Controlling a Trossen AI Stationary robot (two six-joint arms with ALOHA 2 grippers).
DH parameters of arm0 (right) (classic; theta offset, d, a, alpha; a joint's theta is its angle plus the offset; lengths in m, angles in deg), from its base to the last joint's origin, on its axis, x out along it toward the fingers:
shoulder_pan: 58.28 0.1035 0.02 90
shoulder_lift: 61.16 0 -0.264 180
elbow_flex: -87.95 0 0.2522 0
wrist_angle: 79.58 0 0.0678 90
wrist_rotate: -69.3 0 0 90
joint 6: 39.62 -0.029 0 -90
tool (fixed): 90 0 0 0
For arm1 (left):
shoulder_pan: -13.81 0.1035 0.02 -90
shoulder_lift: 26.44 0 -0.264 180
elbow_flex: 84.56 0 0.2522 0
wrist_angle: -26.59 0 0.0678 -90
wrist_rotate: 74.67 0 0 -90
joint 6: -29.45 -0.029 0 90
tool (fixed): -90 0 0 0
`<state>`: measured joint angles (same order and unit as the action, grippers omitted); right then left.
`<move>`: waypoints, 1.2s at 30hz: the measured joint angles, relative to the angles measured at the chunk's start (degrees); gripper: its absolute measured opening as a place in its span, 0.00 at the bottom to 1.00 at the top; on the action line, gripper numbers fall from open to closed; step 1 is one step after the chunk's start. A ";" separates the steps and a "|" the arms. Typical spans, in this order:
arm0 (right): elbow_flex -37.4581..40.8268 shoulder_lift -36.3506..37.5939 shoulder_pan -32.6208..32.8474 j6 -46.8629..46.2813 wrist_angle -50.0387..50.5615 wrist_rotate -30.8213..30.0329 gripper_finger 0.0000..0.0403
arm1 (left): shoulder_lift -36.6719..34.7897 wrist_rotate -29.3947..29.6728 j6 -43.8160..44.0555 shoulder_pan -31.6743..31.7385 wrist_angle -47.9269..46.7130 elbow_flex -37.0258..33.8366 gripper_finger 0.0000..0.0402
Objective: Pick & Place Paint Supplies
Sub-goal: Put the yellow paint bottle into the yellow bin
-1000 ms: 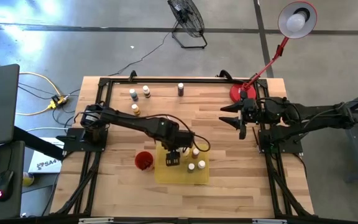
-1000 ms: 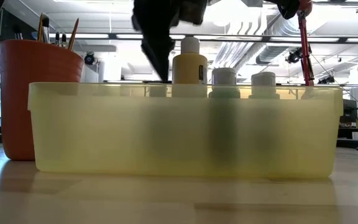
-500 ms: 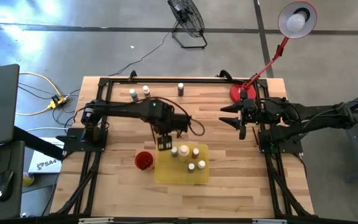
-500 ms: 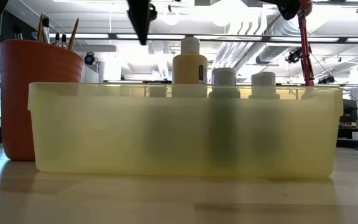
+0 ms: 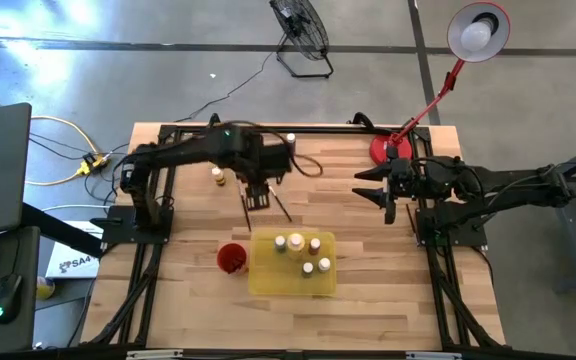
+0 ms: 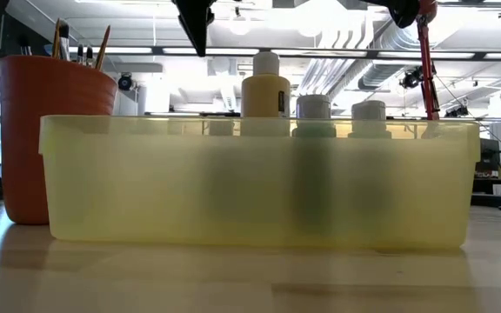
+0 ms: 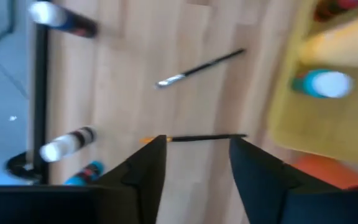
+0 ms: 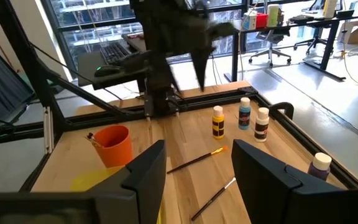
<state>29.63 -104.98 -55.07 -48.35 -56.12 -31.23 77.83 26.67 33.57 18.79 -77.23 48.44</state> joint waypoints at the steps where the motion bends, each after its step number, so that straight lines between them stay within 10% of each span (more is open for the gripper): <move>1: 0.00 0.00 0.02 0.00 -0.02 0.00 0.43 | -0.48 0.79 -0.54 0.90 0.04 0.00 0.39; 13: 0.00 0.00 -0.01 0.00 -0.84 -9.00 0.43 | -17.35 1.94 -5.39 12.34 0.41 -6.28 0.05; 26: 0.00 0.00 -0.01 -2.06 -2.27 -16.52 0.43 | -61.99 1.74 9.19 15.66 29.06 -62.76 0.03; 36: 0.00 0.00 0.01 -1.53 -4.39 -18.10 0.43 | -72.20 2.74 17.91 15.66 37.97 -78.42 0.03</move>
<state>29.63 -104.98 -55.06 -49.88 -60.51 -49.32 5.63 29.41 51.47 34.45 -39.27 -29.98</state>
